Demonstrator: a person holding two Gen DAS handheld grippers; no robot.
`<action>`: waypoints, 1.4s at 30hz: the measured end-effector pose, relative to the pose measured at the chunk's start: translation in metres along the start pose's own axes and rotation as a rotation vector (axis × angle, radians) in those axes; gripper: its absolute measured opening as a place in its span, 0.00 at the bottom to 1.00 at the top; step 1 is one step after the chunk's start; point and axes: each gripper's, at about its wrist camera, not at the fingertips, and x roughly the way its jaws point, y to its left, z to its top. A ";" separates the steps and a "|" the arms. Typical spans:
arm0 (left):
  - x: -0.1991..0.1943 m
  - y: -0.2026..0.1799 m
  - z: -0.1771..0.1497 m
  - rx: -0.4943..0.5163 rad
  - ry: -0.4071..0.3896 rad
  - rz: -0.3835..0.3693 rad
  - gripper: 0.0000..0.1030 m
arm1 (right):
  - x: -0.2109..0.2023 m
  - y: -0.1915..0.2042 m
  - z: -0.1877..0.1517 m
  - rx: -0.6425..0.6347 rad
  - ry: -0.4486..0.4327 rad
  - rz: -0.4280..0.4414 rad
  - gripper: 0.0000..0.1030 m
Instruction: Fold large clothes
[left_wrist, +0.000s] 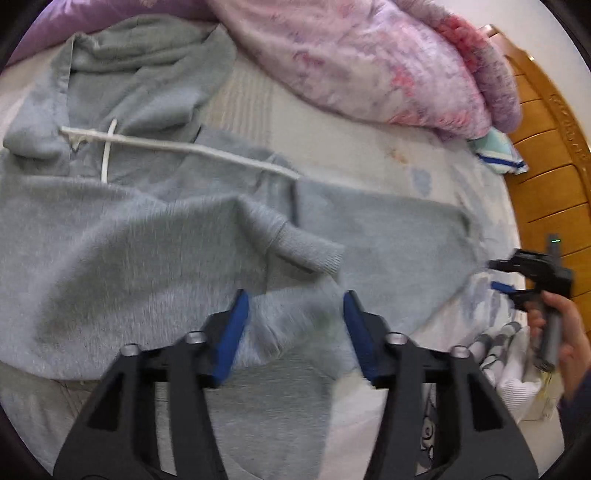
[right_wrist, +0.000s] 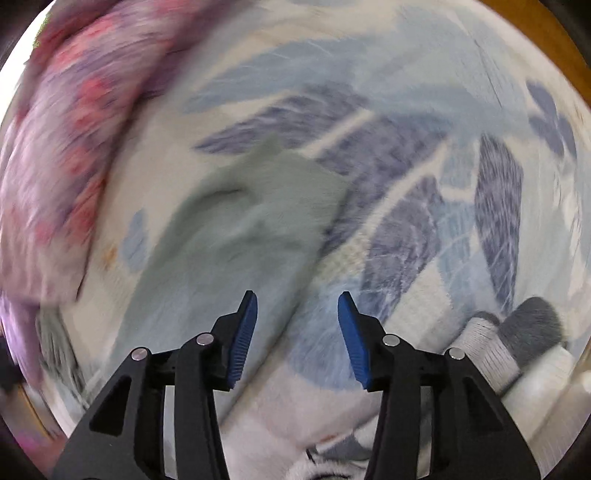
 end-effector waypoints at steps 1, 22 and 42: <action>-0.004 -0.002 0.001 0.005 -0.009 -0.020 0.54 | 0.005 -0.002 0.004 0.020 0.004 0.017 0.42; 0.018 0.061 0.009 -0.013 0.160 0.126 0.62 | -0.086 0.063 -0.065 -0.225 -0.439 0.135 0.02; -0.217 0.312 0.023 -0.273 -0.086 0.256 0.65 | -0.061 0.396 -0.486 -1.030 -0.273 0.308 0.03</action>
